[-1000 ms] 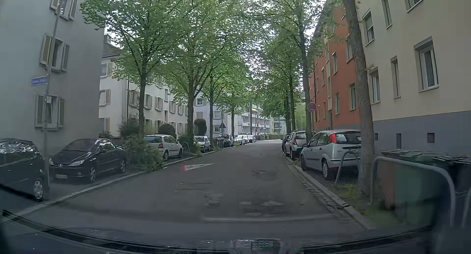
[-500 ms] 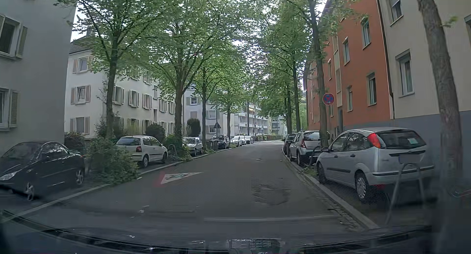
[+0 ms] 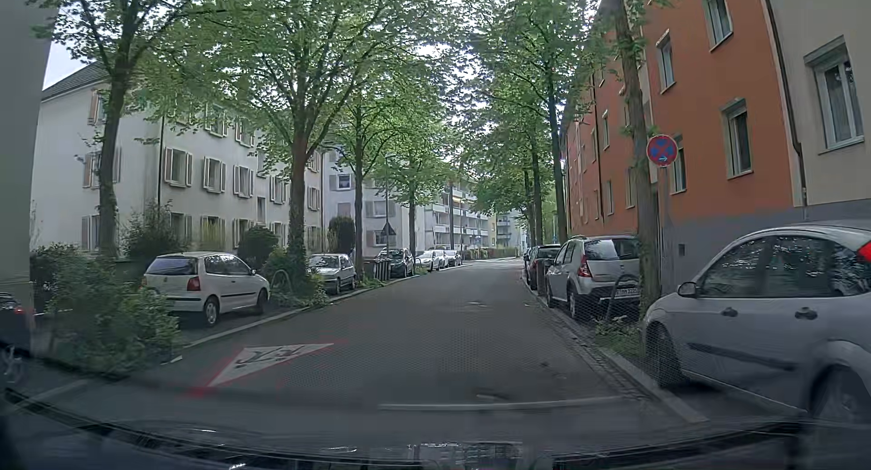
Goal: Follow the waypoints while adhering to traffic rules and regulations
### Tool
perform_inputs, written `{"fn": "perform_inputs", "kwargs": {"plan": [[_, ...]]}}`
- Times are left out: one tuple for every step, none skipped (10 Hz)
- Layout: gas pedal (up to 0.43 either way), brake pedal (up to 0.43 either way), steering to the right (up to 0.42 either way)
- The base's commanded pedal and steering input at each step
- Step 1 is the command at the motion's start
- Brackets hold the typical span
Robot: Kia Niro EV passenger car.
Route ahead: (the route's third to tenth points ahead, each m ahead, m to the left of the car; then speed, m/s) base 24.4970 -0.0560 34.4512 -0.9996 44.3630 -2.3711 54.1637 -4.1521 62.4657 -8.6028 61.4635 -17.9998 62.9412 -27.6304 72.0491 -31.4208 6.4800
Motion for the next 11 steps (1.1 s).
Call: {"fn": "perform_inputs", "kwargs": {"plan": [[0.059,0.0,0.014],[0.059,0.0,0.012],[0.059,0.0,0.013],[0.059,0.0,0.016],[0.059,0.0,0.017],[0.059,0.0,0.017],[0.059,0.0,0.015],[0.059,0.0,0.013],[0.059,0.0,0.013],[0.059,0.0,0.013],[0.059,0.0,0.013]]}}
